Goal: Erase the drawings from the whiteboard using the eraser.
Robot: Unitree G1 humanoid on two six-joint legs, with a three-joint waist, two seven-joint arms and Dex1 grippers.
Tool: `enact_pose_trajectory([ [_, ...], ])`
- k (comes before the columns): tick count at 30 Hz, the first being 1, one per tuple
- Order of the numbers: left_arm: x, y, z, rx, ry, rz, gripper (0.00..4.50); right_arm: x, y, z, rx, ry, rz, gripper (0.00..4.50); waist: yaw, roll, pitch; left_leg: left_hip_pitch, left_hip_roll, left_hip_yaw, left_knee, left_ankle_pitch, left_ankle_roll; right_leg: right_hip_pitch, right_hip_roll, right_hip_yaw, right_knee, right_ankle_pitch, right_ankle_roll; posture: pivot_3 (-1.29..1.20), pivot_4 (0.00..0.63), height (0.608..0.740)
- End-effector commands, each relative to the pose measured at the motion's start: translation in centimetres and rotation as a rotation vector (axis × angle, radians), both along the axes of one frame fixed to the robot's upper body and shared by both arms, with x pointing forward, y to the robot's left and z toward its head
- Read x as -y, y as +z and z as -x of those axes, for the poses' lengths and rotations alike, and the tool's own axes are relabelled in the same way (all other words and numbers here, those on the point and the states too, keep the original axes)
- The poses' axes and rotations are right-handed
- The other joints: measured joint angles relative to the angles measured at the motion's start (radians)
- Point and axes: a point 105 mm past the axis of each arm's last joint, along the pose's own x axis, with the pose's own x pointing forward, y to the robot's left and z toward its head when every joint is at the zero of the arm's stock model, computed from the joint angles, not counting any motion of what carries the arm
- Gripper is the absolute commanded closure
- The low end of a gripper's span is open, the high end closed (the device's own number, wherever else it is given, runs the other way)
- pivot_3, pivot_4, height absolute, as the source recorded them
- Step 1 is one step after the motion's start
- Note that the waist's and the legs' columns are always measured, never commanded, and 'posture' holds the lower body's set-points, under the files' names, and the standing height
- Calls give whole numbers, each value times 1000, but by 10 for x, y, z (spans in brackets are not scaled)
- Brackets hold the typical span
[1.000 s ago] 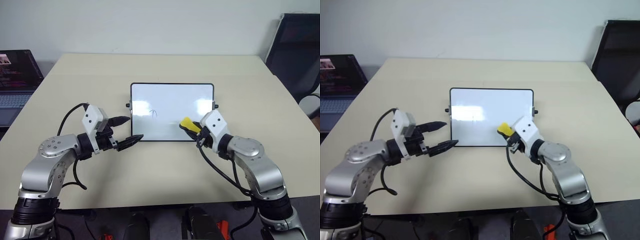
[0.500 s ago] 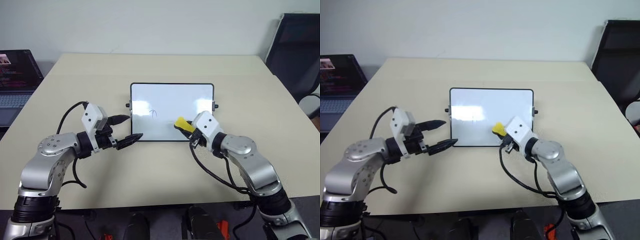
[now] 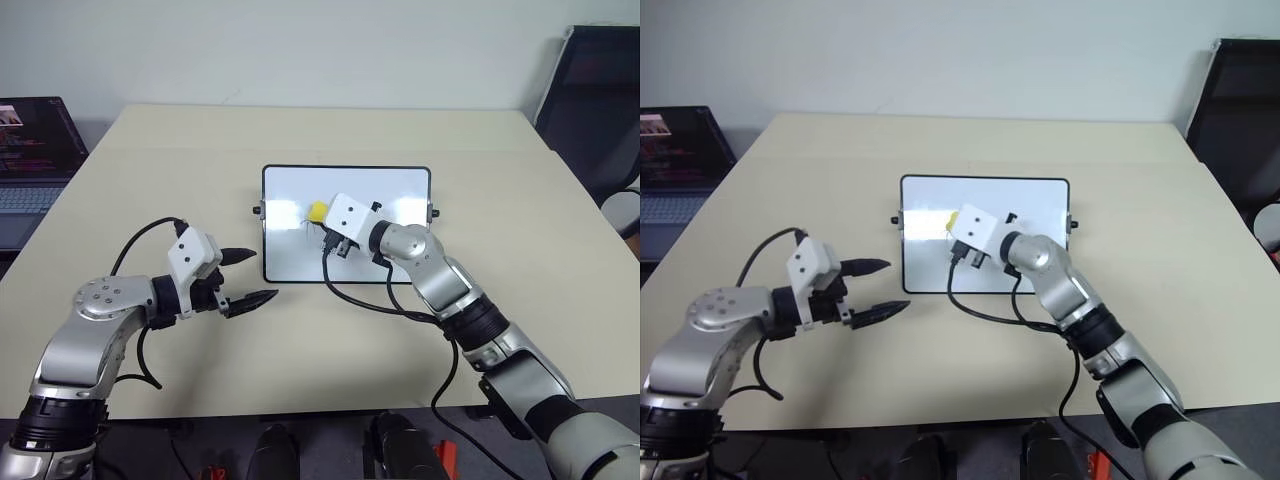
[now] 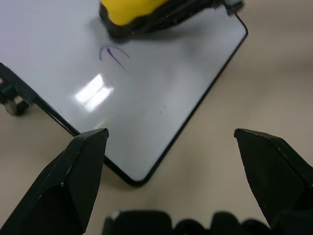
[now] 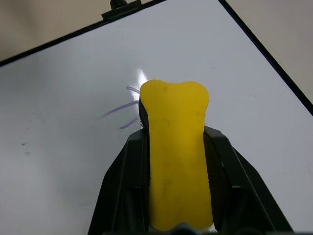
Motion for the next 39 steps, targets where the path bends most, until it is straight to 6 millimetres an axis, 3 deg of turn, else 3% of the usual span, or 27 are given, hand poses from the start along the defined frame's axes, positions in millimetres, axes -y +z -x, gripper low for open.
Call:
enact_pose_trajectory([
  [1,1,7,4,36,-26,-8,0,-7,2,-2,38,31,39,3377,-1,0,0,0,0,0,0,0,0,0,0,0,0,0,0,0,150,740],
  [6,0,1,6,31,-29,-6,0,-9,-29,17,-42,144,186,3377,-1,0,0,2,0,0,1,0,0,1,0,0,2,0,0,0,150,740],
  [8,-1,0,6,30,-30,-3,0,-10,-28,19,-15,158,214,3377,-1,0,0,2,0,0,1,0,0,1,0,0,2,0,0,0,150,740],
  [12,-1,-1,5,29,-38,3,0,-12,23,-6,242,27,112,3377,-2,0,0,2,0,0,2,0,0,1,0,0,3,0,-1,0,150,740],
  [14,0,-1,3,29,-42,6,0,-14,30,-8,269,18,92,3377,-2,0,0,2,0,0,2,0,0,0,0,0,3,1,-2,0,150,740],
  [22,4,6,-1,34,-51,11,0,-25,-22,18,62,206,256,3378,-1,0,0,1,0,0,0,0,0,0,1,0,1,0,0,0,150,740],
  [25,6,7,-1,35,-53,14,0,-25,-20,18,81,190,250,3378,-1,0,0,1,0,0,0,0,0,0,1,0,2,0,0,0,150,740],
  [31,13,11,-1,38,-61,16,0,-15,15,-7,233,43,162,3379,-1,0,0,1,0,-1,2,0,0,0,1,0,3,1,-1,0,150,740],
  [39,17,17,-3,47,-61,34,0,-19,-21,12,84,155,262,3379,-1,0,0,1,1,-1,1,0,0,0,1,0,2,0,-1,0,150,740],
])
